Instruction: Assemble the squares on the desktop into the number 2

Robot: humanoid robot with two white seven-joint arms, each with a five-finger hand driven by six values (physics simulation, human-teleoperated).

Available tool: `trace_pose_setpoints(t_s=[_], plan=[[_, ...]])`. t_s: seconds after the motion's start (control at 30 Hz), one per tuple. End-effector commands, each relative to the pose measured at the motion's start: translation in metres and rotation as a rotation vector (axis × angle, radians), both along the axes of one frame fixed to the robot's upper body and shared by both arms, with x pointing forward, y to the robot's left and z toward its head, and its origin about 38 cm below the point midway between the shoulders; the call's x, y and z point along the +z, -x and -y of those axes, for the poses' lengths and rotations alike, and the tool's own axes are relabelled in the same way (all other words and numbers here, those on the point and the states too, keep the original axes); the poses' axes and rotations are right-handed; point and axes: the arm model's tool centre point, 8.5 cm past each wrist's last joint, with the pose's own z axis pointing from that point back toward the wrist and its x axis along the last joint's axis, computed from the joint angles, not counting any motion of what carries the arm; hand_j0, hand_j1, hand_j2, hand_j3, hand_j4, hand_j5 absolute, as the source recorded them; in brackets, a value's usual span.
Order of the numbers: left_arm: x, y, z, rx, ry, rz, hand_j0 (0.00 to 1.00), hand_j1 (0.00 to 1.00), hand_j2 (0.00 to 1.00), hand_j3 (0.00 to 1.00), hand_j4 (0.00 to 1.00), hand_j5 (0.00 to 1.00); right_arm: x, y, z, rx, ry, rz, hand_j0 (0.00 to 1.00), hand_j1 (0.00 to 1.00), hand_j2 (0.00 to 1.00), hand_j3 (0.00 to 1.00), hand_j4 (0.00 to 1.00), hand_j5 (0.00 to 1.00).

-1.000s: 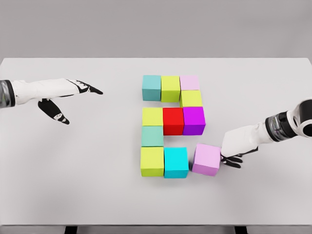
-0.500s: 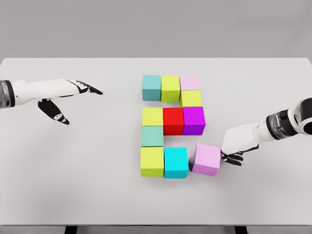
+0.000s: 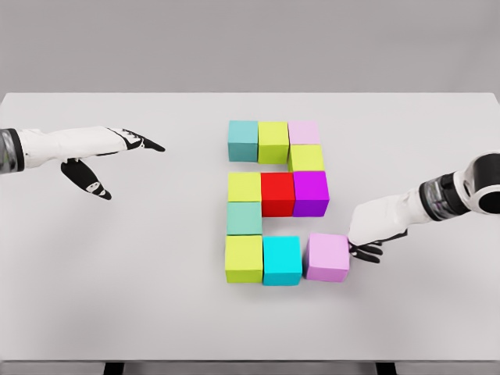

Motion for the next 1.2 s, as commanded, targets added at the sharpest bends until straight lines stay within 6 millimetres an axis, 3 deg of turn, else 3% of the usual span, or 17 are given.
trace_pose_setpoints(t_s=[0.0,0.77,0.87,0.93,1.17], plan=[[0.001,0.000,-0.001,0.004,0.004,-0.001,1.00,1.00,1.00,1.00,1.00,1.00,0.000,0.000,-0.002,0.002,-0.004,-0.002,0.10,0.10,0.10,0.10,0.10,0.10],[0.001,0.000,0.000,0.001,0.004,0.000,1.00,1.00,1.00,1.00,1.00,1.00,0.002,-0.002,-0.003,0.001,-0.008,0.007,0.10,0.10,0.10,0.10,0.10,0.10],[0.001,0.000,-0.001,0.003,0.003,-0.001,1.00,1.00,1.00,1.00,1.00,1.00,0.003,-0.010,0.009,-0.038,0.005,0.015,0.10,0.10,0.10,0.10,0.10,0.10],[0.000,0.001,-0.001,0.003,0.003,-0.002,1.00,1.00,1.00,1.00,1.00,1.00,0.017,-0.018,0.015,-0.066,-0.012,0.054,0.11,0.11,0.11,0.11,0.11,0.11],[0.002,0.000,0.000,0.000,0.009,0.000,1.00,1.00,1.00,1.00,1.00,1.00,0.022,-0.017,0.036,-0.110,0.005,0.064,0.11,0.11,0.11,0.11,0.11,0.11]])
